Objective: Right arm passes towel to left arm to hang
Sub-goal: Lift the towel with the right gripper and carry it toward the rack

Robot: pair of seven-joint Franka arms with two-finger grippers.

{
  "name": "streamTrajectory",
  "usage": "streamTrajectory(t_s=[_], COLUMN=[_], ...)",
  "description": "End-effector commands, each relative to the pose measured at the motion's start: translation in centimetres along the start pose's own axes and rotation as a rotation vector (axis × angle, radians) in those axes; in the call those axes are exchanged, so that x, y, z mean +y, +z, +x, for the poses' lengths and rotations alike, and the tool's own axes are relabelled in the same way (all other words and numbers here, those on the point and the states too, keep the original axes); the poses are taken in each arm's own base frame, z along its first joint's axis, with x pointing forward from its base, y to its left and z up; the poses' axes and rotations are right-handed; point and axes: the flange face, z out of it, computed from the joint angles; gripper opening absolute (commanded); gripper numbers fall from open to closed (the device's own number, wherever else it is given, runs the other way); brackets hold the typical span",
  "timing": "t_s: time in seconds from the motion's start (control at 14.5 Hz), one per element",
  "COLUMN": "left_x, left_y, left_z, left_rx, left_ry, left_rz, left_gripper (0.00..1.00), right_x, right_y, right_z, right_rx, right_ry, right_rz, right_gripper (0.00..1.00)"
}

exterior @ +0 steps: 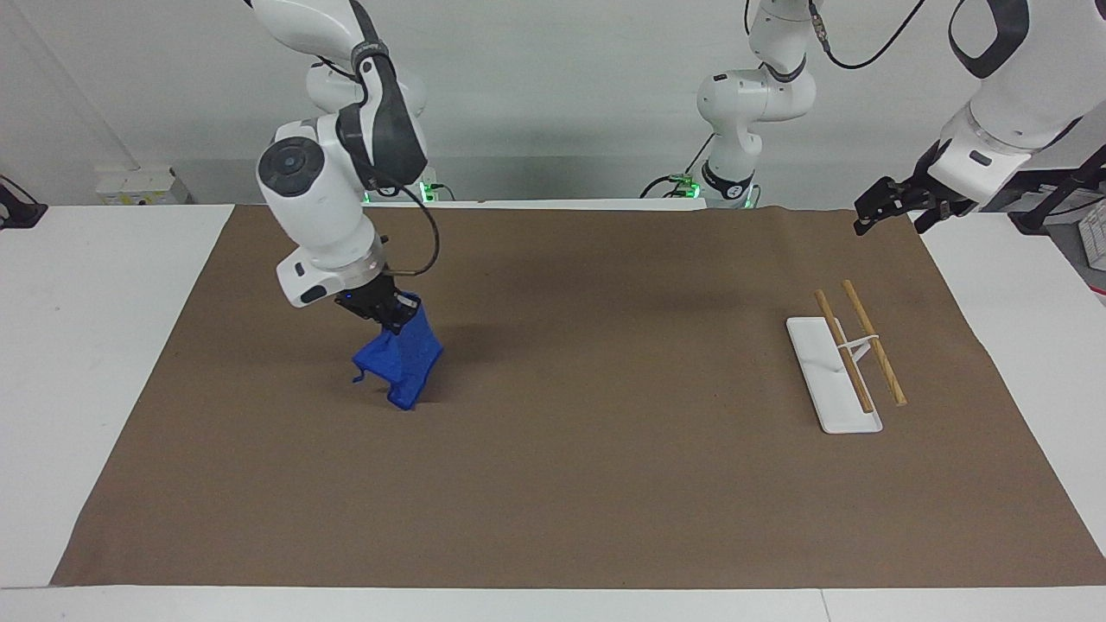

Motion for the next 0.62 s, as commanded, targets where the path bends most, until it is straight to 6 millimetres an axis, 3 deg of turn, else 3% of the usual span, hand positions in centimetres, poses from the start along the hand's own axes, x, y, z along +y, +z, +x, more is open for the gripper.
streamTrajectory(t_s=[0.0,0.55], left_x=[-0.2,-0.1], left_y=[-0.1,0.0], left_z=[-0.7,-1.3], left_rx=[0.004,-0.028], left_ry=[-0.012,-0.036], left_rz=[0.019,0.019], left_gripper=[1.0,1.0], right_x=[-4.1,-15.7], right_y=[-1.8,-4.0], right_z=[-1.9,-10.6], right_rx=[-0.072,-0.225], right_ry=[0.223,0.702], right_rz=[0.115,0.421], right_gripper=[0.0,0.0])
